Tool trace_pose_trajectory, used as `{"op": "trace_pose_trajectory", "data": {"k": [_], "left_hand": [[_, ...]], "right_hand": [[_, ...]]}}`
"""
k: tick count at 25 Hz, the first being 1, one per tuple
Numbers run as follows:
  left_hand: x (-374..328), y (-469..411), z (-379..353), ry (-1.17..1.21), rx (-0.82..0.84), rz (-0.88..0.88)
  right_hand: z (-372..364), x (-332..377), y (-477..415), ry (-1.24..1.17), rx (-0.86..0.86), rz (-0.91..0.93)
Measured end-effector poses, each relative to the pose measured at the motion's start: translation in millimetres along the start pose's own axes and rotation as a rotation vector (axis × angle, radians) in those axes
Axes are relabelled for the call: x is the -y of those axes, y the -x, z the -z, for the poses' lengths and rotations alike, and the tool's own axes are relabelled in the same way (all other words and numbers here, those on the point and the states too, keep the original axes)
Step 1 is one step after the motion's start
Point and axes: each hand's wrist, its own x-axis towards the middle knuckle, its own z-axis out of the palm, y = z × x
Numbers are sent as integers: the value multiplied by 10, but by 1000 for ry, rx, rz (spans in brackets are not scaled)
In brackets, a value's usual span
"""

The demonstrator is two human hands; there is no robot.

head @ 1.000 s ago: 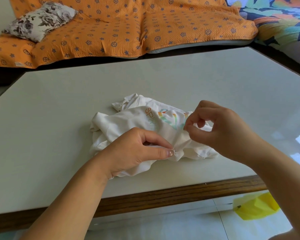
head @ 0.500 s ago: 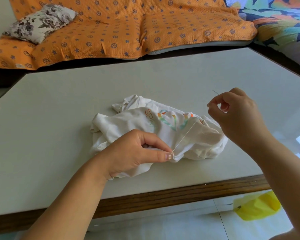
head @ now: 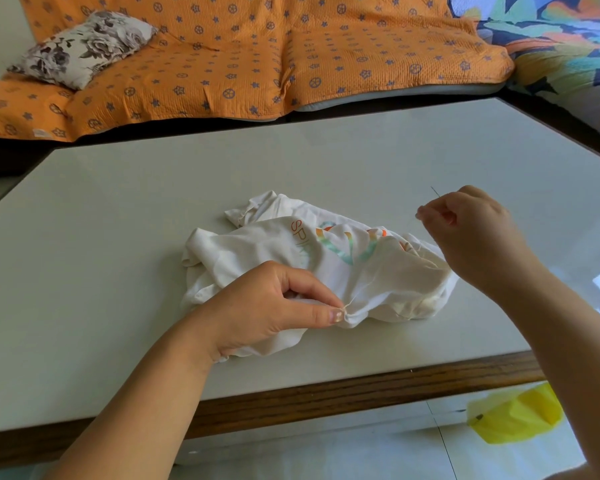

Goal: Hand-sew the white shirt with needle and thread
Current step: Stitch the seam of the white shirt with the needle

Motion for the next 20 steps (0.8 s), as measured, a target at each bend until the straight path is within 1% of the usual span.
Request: {"op": "trace_pose_trajectory", "data": {"k": [2,3,4,5,6,7,8,9,11,13,17,20], "left_hand": [[-2,2,-11,16,-34,2],[-6,3,-20,28,-52,1],[-8,4,-28,45,-72,0],[-8,6,-35,61,-88,-3],[-8,6,-40,68,-95,-10],[-11,0,-44,65,-95,-21],[-15,-4,-48,59,-94,-33],[-20,-4,-48,55,-97,-39],[-25,4,-43,53,-112,-38],[-21,12,-34,27,-136,-38],[3,7,-15,-19,-190,-75],[8,2,-12,-14,-190,-82]], "right_hand": [[109,141,107,-55,-46,47],[175,224,201,-126,-40,79],[222,315,322,-225,33,112],[239,403,461,-307,167,139],[216,468,586,-332,314,155],[165,491,685,-294,427,175],[99,476,747,-250,483,193],[44,455,770,-241,489,185],[-6,414,752,-358,463,91],[-14,394,728,-452,452,36],[14,426,706,-585,496,-1],[31,441,692,-691,483,-45]]}}
